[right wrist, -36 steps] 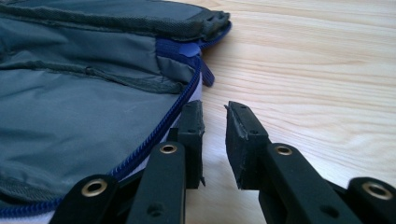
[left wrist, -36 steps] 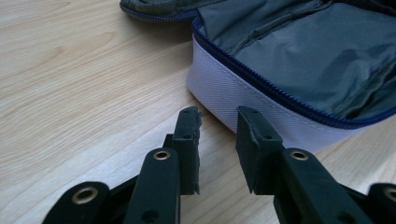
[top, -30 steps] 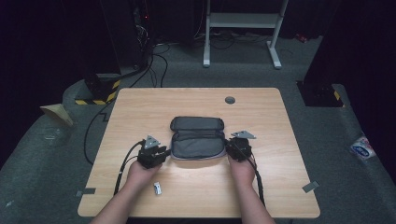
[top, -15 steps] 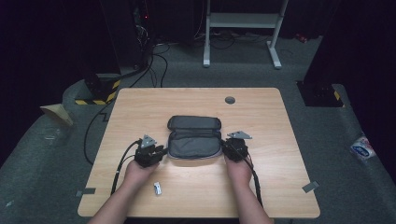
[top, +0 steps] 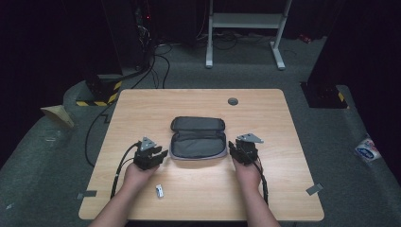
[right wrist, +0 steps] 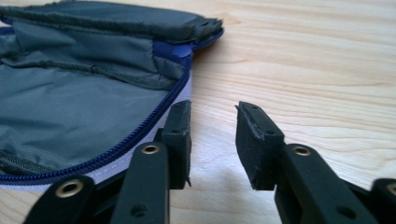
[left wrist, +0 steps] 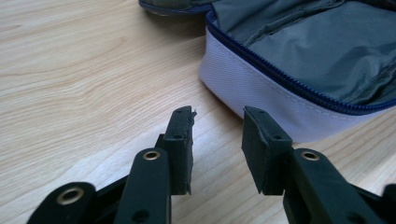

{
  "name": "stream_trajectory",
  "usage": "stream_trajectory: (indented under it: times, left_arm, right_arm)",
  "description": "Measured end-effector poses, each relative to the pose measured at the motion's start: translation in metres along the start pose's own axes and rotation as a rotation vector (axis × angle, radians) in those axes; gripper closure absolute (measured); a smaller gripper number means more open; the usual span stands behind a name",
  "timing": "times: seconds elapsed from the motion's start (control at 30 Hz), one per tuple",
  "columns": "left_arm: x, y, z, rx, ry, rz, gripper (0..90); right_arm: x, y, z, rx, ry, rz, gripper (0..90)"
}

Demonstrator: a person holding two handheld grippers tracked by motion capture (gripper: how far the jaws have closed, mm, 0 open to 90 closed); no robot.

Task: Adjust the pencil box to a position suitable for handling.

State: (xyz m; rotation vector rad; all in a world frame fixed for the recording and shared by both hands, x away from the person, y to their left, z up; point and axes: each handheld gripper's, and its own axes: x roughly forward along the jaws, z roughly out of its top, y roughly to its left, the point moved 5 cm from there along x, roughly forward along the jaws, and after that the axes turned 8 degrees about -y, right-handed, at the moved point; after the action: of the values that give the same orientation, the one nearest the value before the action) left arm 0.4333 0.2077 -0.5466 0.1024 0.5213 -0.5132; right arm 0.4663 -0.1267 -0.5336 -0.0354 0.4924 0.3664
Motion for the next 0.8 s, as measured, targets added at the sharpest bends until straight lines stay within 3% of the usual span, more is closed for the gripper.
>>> stream_trajectory:
  times: [0.1,0.2,0.33,0.63,0.7,0.73,0.8]
  left_arm:
    - [-0.003,0.001,-0.003,0.017,0.008,0.003,58.7]
    - [-0.006,0.002,-0.006,0.025,0.017,0.012,56.3]
    - [-0.012,0.001,-0.010,0.064,0.028,0.027,54.7]
    - [-0.034,0.007,-0.021,0.069,0.051,0.033,50.6]
    - [-0.040,0.009,-0.025,0.095,0.048,0.047,50.8]
    - [-0.047,0.011,-0.028,0.133,0.047,0.070,51.5]
    - [-0.050,0.013,-0.030,0.139,0.045,0.078,52.0]
  right_arm:
    - [-0.008,-0.003,-0.002,-0.005,-0.026,0.004,63.6]
    - [-0.019,-0.008,-0.006,-0.045,-0.048,-0.005,62.4]
    - [-0.027,-0.014,-0.012,-0.041,-0.040,0.010,58.2]
    - [-0.055,-0.029,-0.028,-0.073,-0.042,0.030,53.4]
    - [-0.062,-0.032,-0.033,-0.099,-0.017,0.027,52.6]
    - [-0.068,-0.035,-0.038,-0.119,-0.009,0.022,52.0]
    - [-0.070,-0.036,-0.041,-0.121,-0.004,0.015,51.6]
